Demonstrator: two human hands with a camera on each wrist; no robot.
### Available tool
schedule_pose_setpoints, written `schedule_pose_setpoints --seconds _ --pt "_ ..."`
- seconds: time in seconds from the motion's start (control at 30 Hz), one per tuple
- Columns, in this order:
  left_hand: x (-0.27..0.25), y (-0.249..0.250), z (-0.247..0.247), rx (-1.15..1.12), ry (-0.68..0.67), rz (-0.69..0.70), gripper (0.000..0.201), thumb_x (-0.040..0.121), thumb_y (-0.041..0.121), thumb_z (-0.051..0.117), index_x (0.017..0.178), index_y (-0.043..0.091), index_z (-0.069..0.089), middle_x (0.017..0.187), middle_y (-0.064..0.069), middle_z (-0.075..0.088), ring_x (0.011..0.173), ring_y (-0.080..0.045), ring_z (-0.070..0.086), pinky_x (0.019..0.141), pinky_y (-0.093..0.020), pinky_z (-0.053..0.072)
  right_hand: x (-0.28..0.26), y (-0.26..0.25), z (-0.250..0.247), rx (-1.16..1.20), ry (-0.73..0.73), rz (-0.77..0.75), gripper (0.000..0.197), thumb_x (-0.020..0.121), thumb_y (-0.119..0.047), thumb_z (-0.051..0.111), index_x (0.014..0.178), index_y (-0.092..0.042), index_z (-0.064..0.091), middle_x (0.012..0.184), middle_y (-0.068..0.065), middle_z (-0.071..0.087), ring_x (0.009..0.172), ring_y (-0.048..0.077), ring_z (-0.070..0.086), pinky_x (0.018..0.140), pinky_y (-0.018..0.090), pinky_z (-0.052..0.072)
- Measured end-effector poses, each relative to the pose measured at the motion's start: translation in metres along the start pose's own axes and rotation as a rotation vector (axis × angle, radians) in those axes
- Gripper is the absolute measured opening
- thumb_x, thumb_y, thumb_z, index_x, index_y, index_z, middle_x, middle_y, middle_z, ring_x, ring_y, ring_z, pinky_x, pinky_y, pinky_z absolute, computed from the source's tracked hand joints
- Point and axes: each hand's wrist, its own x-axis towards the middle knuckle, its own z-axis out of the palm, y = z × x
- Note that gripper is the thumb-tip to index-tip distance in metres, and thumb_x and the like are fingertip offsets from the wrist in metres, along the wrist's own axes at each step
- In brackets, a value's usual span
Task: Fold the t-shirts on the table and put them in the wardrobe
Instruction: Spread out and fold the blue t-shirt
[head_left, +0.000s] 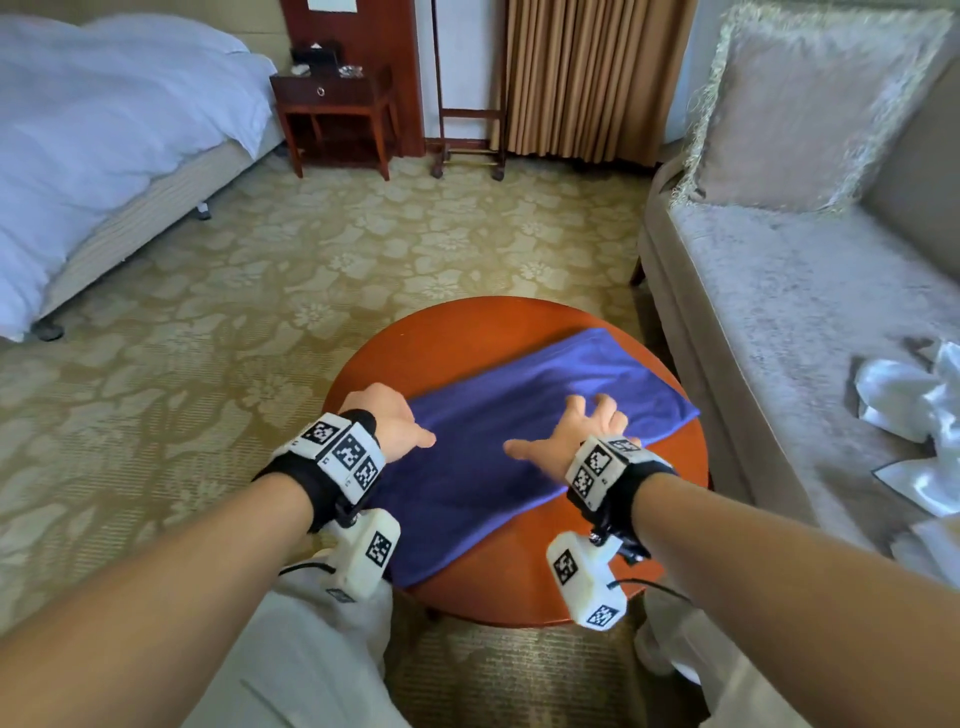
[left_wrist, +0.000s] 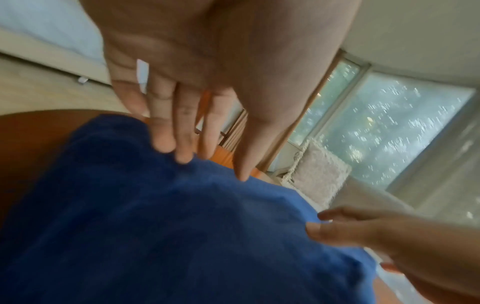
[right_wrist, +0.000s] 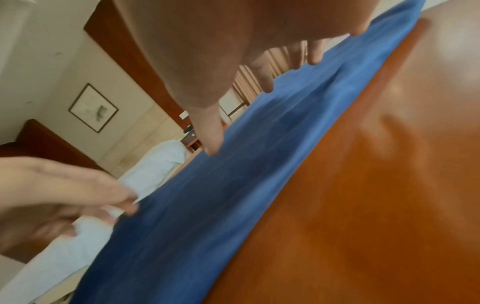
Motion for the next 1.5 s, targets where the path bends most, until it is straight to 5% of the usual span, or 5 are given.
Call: schedule_pose_setpoints --seconds 0.53,0.73,0.97,1.23,1.5 --pt "-0.038 -0.014 0.007 0.241 -0.044 -0.002 0.043 0.062 0.050 0.087 0.086 0.021 0.067 0.096 -0.001 0.048 0.095 -0.026 0.060 0.093 -0.039 0.051 0.015 0.025 -0.010 -0.426 -0.181 -0.100 0.140 0.051 -0.086 0.065 0.153 -0.028 -0.011 0.154 0.019 -0.030 0.142 0.043 -0.024 0.113 0.062 -0.001" --pt "-0.069 -0.007 0.031 0.006 -0.121 -0.040 0.070 0.051 0.049 0.093 0.100 0.011 0.061 0.107 -0.008 0.063 0.101 -0.027 0.061 0.083 -0.030 0.051 -0.010 0.047 -0.021 -0.146 0.012 0.083 0.117 0.065 -0.067 0.074 0.152 -0.015 0.015 0.155 0.018 0.012 0.144 0.036 0.014 0.116 0.048 0.019" --pt "-0.113 -0.004 0.060 -0.328 -0.229 -0.090 0.042 0.065 0.036 0.089 0.062 0.014 0.054 0.054 -0.002 0.056 0.041 -0.019 0.050 0.042 -0.019 0.038 -0.062 0.086 -0.006 0.099 0.035 0.362 0.111 0.071 -0.066 0.070 0.147 -0.006 0.018 0.143 0.019 0.028 0.133 0.034 0.030 0.111 0.040 0.026" --pt "-0.146 -0.004 0.073 -0.438 -0.229 -0.102 0.049 0.065 0.027 0.090 0.097 0.001 0.065 0.068 -0.010 0.069 0.042 -0.016 0.062 0.035 -0.017 0.036 -0.101 0.122 0.021 0.629 -0.339 0.239 0.020 0.084 -0.025 0.072 0.081 -0.013 0.056 0.073 0.006 0.057 0.063 0.022 0.055 0.059 0.031 0.050" --pt "-0.165 -0.012 0.074 -0.555 -0.262 -0.144 0.039 0.069 0.017 0.086 0.100 0.002 0.068 0.088 -0.012 0.071 0.074 -0.023 0.067 0.060 -0.027 0.054 -0.133 0.126 0.012 0.705 -0.423 0.184 0.022 0.081 -0.007 0.069 0.077 -0.017 0.051 0.083 0.005 0.056 0.067 0.019 0.058 0.050 0.024 0.051"
